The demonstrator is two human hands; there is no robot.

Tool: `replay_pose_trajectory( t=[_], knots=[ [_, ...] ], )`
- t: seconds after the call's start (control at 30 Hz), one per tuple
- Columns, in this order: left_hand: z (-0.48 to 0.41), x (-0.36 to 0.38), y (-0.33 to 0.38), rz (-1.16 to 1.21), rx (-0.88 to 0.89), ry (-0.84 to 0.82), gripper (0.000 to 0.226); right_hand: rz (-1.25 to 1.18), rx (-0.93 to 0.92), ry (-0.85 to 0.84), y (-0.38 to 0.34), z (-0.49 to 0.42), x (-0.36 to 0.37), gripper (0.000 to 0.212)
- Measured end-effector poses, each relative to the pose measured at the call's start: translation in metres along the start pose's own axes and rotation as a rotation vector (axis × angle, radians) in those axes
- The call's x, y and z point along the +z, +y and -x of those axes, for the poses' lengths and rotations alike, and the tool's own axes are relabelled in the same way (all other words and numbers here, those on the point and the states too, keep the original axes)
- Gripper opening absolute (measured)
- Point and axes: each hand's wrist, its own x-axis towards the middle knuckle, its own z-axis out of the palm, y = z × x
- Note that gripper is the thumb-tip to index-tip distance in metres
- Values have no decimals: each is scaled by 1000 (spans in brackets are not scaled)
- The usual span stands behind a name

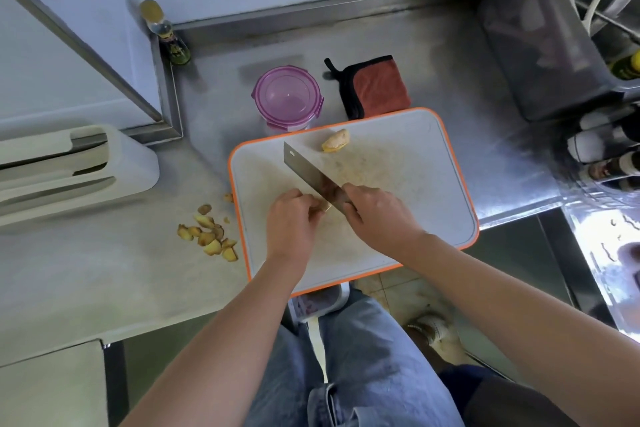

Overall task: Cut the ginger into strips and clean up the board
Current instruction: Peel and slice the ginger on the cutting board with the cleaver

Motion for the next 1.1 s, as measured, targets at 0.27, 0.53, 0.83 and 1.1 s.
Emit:
replay_pose_trajectory(
  t=[0.27,0.53,0.83,1.1],
  knots=[
    [-4,1,1,-13,-20,-21,9,76,-5,-137,7,15,-15,13],
    [-6,0,2,-50,-2,-32,9,32,0,-128,-4,-16,5,10],
    [-4,2,-2,-47,1,-40,9,14,-32,-56,4,-29,23,16],
    [-2,3,-3,-66,-13,-21,9,-108,-53,30,9,-14,2,13]
  ],
)
